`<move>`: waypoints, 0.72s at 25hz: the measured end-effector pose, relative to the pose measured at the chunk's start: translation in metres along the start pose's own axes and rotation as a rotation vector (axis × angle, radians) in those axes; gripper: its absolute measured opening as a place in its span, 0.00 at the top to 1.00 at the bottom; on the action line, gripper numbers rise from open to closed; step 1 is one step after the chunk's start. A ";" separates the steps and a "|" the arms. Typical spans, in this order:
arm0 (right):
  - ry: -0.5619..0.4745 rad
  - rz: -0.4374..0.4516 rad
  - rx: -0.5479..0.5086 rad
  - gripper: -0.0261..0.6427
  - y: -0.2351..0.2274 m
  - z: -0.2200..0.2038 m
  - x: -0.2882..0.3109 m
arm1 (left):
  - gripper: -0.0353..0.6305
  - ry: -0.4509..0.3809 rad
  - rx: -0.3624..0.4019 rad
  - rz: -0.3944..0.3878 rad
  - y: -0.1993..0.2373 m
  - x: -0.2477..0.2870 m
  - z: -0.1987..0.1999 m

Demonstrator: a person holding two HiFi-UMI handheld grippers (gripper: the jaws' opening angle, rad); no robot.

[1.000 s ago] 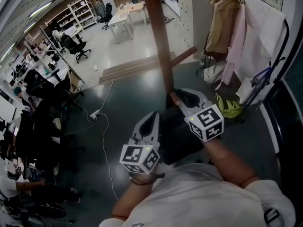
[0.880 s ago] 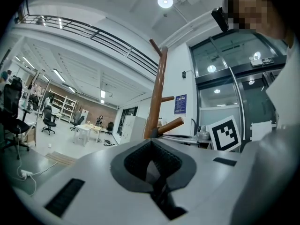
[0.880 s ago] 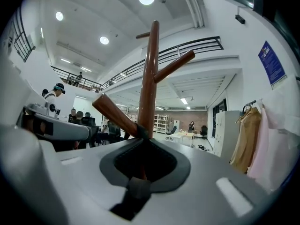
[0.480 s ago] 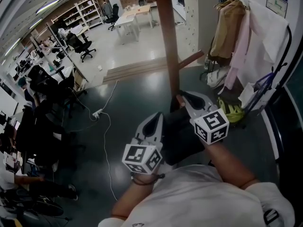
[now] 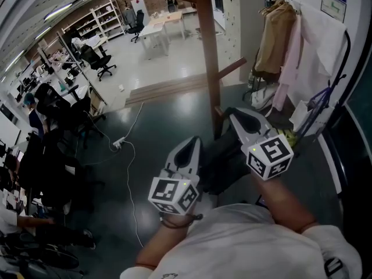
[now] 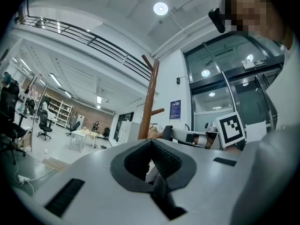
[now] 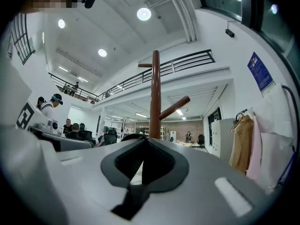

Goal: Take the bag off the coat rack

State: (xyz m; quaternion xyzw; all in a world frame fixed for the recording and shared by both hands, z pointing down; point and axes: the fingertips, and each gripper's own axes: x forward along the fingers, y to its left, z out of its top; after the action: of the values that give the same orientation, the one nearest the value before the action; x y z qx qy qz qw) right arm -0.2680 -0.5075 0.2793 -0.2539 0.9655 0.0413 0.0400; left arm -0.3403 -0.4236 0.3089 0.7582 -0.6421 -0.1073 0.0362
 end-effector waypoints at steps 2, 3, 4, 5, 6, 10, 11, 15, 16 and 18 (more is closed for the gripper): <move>-0.006 -0.002 0.000 0.93 0.009 0.004 -0.008 | 0.94 -0.003 0.000 -0.008 -0.004 -0.009 0.002; -0.007 -0.003 0.000 0.93 0.015 0.005 -0.013 | 0.94 -0.003 0.001 -0.012 -0.007 -0.014 0.002; -0.007 -0.004 0.001 0.93 0.021 0.005 -0.017 | 0.94 -0.003 0.001 -0.015 -0.009 -0.020 0.002; -0.006 -0.006 0.002 0.93 0.026 0.004 -0.021 | 0.94 -0.002 -0.001 -0.019 -0.010 -0.026 0.002; -0.005 -0.009 0.004 0.93 0.031 0.003 -0.025 | 0.94 -0.001 -0.003 -0.023 -0.012 -0.031 0.001; 0.000 -0.015 0.026 0.93 0.042 -0.005 -0.041 | 0.94 0.014 -0.011 -0.027 -0.018 -0.047 -0.006; 0.000 -0.006 0.045 0.93 0.045 -0.008 -0.045 | 0.94 0.024 -0.014 -0.028 -0.020 -0.050 -0.010; -0.013 0.028 0.101 0.93 0.058 -0.013 -0.063 | 0.94 0.053 -0.019 -0.038 -0.031 -0.062 -0.018; -0.016 0.030 0.103 0.93 0.059 -0.013 -0.068 | 0.94 0.052 -0.015 -0.037 -0.034 -0.064 -0.018; -0.016 0.036 0.107 0.93 0.058 -0.013 -0.078 | 0.94 0.054 -0.008 -0.029 -0.042 -0.067 -0.020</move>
State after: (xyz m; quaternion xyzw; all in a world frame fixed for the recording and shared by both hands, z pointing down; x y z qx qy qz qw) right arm -0.2297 -0.4201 0.3038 -0.2336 0.9704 -0.0079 0.0605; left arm -0.3052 -0.3526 0.3282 0.7698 -0.6294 -0.0900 0.0552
